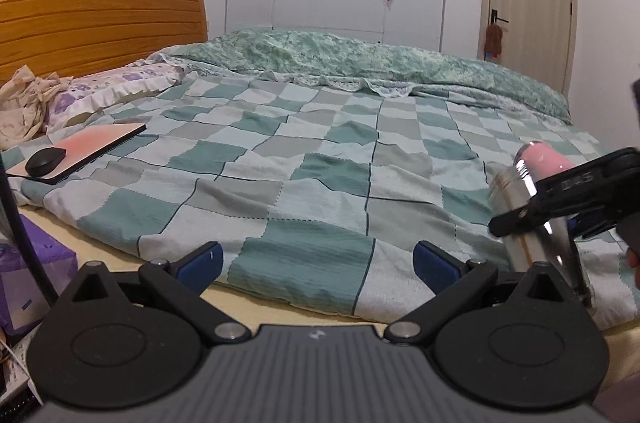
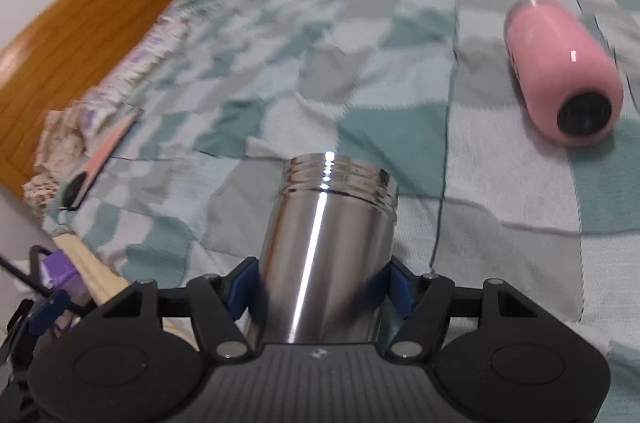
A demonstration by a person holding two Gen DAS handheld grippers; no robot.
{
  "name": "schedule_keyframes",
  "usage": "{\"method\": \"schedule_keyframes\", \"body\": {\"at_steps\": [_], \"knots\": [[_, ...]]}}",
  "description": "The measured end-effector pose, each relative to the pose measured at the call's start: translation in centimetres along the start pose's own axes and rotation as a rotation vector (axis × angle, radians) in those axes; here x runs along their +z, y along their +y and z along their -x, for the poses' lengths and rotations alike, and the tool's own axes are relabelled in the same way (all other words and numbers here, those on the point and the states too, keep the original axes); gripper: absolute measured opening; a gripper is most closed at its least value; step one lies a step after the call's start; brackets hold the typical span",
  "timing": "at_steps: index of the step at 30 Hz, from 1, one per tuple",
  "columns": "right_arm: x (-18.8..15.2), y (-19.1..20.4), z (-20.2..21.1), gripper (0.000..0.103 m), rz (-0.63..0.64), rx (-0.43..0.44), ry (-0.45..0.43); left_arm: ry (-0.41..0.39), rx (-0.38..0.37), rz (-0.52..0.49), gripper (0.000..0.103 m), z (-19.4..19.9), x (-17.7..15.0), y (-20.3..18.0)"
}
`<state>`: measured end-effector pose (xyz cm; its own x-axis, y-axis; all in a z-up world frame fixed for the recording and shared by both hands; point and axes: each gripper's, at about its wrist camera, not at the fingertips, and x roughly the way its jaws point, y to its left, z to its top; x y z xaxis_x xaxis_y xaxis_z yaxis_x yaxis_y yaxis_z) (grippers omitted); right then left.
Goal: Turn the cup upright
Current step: 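Turn the silver bottle upright with the right gripper and set it on the bed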
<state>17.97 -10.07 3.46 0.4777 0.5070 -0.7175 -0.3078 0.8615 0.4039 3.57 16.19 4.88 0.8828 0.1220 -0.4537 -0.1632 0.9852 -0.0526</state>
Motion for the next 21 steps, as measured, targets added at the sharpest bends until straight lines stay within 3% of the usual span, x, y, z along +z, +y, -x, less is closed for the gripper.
{"method": "schedule_keyframes", "body": {"at_steps": [5,8,13,21], "knots": [[-0.1,1.4,3.2,0.064,0.121,0.064,-0.176,-0.019,0.005,0.029,0.103,0.6,0.3,0.1],[-0.2,3.1,4.1,0.063,0.269,0.018,-0.303,-0.024,0.006,0.037,0.103,0.8,0.4,0.0],[0.4,5.0,4.0,0.062,0.397,-0.014,-0.425,-0.030,0.015,0.039,0.103,1.4,0.6,-0.3],[1.2,7.3,1.7,0.062,0.507,-0.085,-0.452,-0.046,0.018,0.053,0.103,2.2,0.5,0.0]]}}
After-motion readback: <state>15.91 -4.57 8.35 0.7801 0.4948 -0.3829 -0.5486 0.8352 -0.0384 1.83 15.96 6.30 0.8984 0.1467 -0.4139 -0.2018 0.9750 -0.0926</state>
